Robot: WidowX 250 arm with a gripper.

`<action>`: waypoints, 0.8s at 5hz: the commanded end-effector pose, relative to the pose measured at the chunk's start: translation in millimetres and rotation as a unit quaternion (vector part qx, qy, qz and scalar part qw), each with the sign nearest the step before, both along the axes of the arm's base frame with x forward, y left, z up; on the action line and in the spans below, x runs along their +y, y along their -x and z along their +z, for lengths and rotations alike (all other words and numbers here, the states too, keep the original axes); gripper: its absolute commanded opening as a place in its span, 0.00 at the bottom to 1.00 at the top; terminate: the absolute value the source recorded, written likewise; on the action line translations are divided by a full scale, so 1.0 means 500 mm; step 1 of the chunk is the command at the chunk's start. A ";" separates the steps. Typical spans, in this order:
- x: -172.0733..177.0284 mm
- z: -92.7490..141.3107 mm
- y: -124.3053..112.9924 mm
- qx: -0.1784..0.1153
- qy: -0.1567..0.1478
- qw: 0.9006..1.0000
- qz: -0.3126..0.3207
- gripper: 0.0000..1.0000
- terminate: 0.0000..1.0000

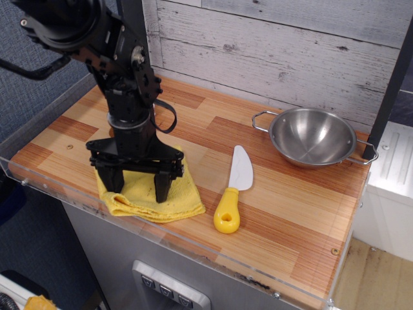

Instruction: Move the yellow cloth from the front of the table to the back

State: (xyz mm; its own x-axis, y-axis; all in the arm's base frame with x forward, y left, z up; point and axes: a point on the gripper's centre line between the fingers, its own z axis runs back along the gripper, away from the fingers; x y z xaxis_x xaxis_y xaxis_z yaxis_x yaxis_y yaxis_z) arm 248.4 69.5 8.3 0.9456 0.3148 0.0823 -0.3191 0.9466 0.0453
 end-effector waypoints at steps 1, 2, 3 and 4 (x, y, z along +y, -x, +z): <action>0.015 0.015 -0.064 -0.022 -0.001 1.000 0.009 1.00 0.00; 0.015 0.013 -0.109 -0.032 0.005 0.999 0.018 1.00 0.00; 0.020 0.011 -0.153 -0.037 0.005 0.999 0.025 1.00 0.00; 0.014 0.011 -0.200 -0.043 0.006 0.999 0.020 1.00 0.00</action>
State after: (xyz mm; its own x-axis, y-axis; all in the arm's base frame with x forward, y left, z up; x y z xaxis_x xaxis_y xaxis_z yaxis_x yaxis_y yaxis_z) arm 351.5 77.3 10.3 0.9238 0.3535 0.1474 -0.3584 0.9335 0.0076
